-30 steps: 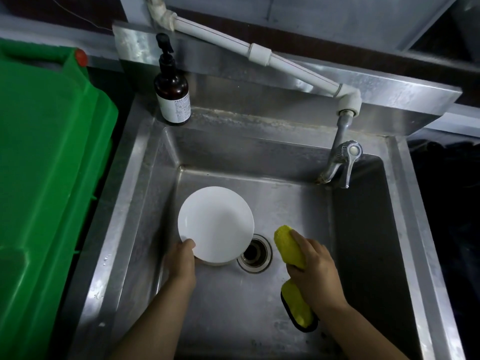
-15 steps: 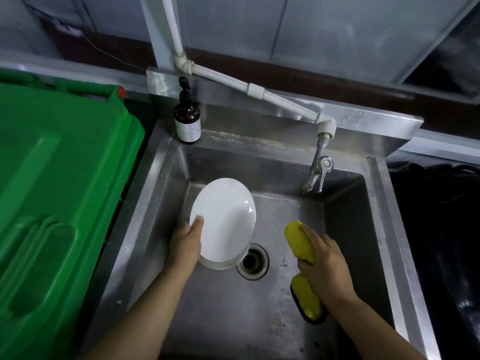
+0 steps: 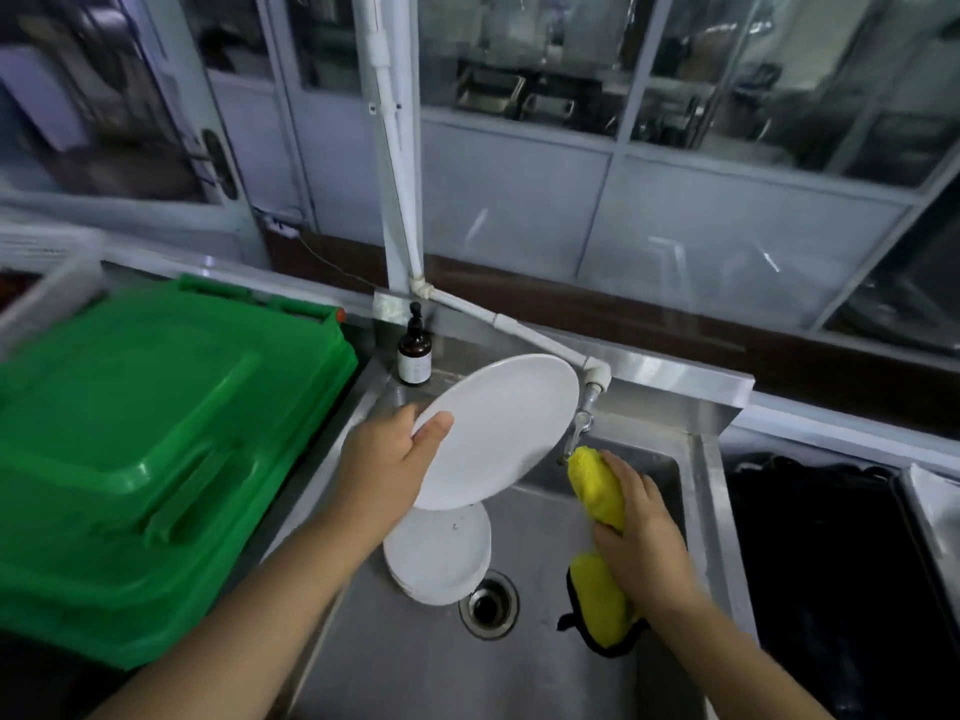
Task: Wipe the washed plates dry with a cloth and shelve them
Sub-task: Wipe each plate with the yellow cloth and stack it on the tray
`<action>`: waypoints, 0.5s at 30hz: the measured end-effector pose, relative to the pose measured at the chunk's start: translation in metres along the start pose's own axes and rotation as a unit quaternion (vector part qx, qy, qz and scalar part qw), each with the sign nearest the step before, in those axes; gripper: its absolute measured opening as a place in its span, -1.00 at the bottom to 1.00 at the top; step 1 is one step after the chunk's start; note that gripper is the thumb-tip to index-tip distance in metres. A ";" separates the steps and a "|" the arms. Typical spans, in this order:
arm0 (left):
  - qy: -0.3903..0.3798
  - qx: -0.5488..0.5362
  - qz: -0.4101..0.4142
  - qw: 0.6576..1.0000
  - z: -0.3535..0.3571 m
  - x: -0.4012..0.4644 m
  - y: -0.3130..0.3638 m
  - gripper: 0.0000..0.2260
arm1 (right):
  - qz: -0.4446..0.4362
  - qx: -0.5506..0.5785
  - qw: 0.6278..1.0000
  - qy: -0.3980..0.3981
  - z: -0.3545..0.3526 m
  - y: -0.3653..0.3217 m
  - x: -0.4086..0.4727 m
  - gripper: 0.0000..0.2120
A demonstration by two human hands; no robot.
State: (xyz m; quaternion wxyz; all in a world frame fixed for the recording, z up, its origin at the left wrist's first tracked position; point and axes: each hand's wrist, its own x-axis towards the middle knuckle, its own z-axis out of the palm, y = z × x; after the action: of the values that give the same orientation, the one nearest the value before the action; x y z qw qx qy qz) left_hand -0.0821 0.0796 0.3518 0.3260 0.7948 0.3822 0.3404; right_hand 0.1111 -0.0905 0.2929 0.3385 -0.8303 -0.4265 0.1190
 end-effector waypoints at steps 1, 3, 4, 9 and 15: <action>0.017 -0.007 0.007 1.000 -0.006 -0.001 0.011 -0.66 | -0.018 0.006 1.000 0.004 -0.010 -0.006 0.000 -0.35; 0.045 -0.020 0.020 0.999 -0.018 -0.003 0.036 -0.65 | -0.056 0.024 0.998 0.009 -0.029 -0.020 0.000 -0.31; 0.053 -0.029 0.022 0.998 -0.023 -0.004 0.046 -0.67 | -0.078 0.029 0.996 0.015 -0.039 -0.029 0.001 -0.28; 0.100 -0.079 0.011 0.992 -0.050 -0.004 0.088 -0.67 | -0.204 0.027 0.973 0.103 -0.082 -0.075 0.005 -0.24; 0.134 -0.125 0.039 0.982 -0.079 0.006 0.122 -0.67 | -0.221 0.051 0.958 0.177 -0.131 -0.133 0.011 -0.35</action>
State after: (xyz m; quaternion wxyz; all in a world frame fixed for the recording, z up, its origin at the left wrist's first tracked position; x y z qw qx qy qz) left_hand -0.0944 0.0446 0.4923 0.3546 0.7095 0.3455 0.5016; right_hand 0.0983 -0.0877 0.4791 0.4685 -0.7046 -0.5259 -0.0862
